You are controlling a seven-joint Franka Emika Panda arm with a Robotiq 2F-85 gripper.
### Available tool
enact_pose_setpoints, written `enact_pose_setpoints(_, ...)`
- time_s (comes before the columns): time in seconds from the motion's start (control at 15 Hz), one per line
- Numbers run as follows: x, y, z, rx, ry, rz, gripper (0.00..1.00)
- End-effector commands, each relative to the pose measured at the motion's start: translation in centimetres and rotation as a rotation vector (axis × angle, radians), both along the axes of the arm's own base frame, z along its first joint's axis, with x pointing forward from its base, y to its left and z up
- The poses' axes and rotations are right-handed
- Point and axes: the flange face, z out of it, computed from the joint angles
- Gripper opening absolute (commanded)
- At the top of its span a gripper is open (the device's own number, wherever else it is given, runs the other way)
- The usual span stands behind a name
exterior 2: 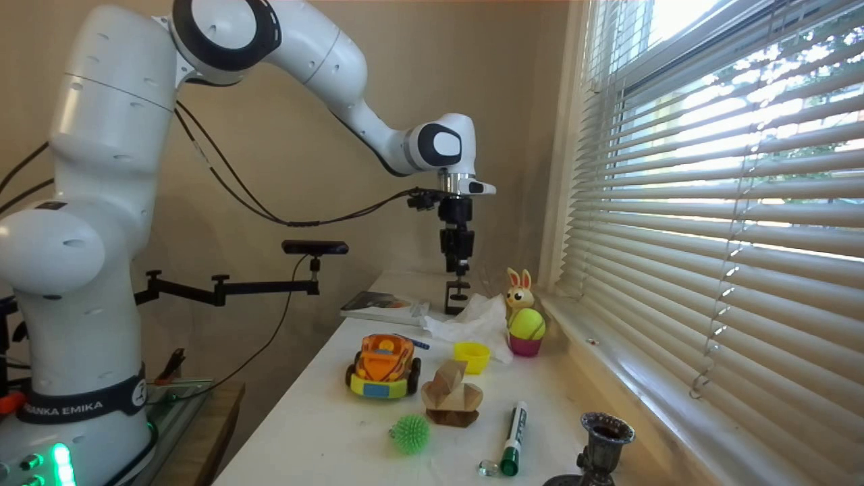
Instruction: Rotate the black clamp.
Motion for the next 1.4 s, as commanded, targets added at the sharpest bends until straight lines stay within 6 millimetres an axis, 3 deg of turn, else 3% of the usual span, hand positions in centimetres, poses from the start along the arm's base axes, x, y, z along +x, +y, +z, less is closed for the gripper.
enact_pose_setpoints(0.0, -0.4, -0.4, 0.4, 0.009, 0.007, 0.000, 0.30)
enact_pose_setpoints(0.2, -0.4, -0.4, 0.5, 0.007, 0.009, -0.002, 0.08)
enact_pose_setpoints(0.33, -0.4, -0.4, 0.4, 0.006, 0.010, -0.003, 0.00)
enact_pose_setpoints(0.93, -0.4, 0.1, 0.1, -0.009, 0.007, -0.029, 0.03)
enact_pose_setpoints(1.33, 0.2, 1.4, -1.7, -0.053, -0.085, -0.264, 0.03)
